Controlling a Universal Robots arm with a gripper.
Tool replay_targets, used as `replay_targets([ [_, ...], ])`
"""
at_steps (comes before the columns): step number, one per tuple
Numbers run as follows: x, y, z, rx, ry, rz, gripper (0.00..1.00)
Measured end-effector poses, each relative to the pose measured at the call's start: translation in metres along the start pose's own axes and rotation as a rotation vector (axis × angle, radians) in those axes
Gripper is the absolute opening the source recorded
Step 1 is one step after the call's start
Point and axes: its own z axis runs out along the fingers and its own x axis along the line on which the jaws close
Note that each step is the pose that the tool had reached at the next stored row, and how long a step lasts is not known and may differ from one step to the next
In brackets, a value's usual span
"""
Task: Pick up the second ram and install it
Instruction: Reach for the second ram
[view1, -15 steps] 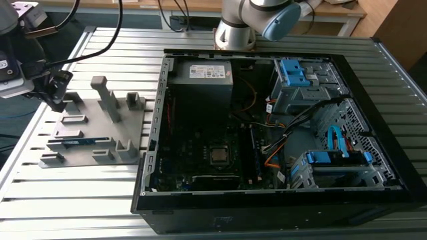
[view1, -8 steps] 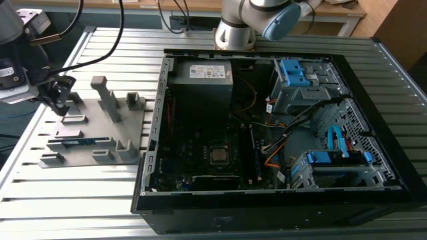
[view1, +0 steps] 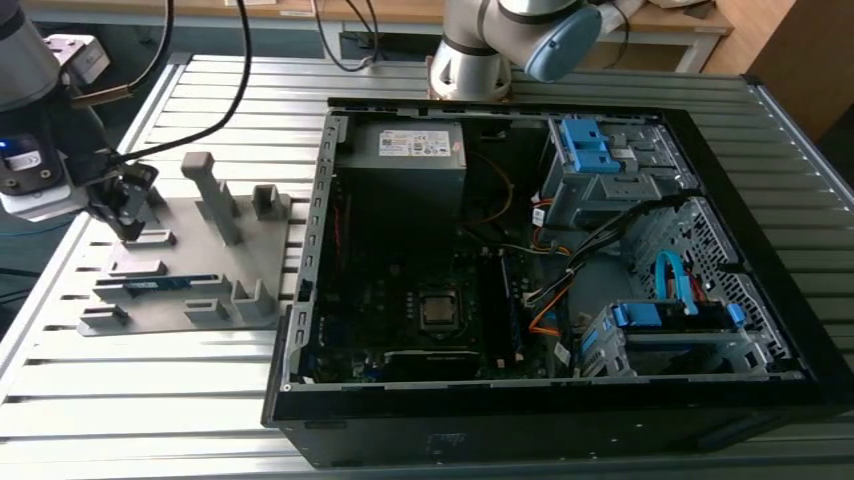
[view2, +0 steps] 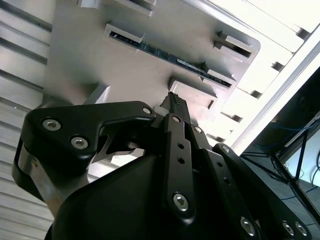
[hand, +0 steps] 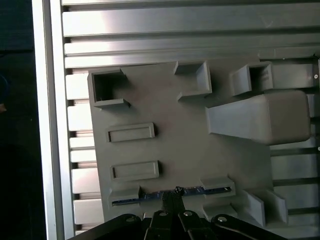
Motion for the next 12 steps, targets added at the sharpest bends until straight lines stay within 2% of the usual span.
replay_targets([
  [12, 0.0003, -0.0006, 0.0127, -0.0001, -0.0001, 0.0, 0.1],
])
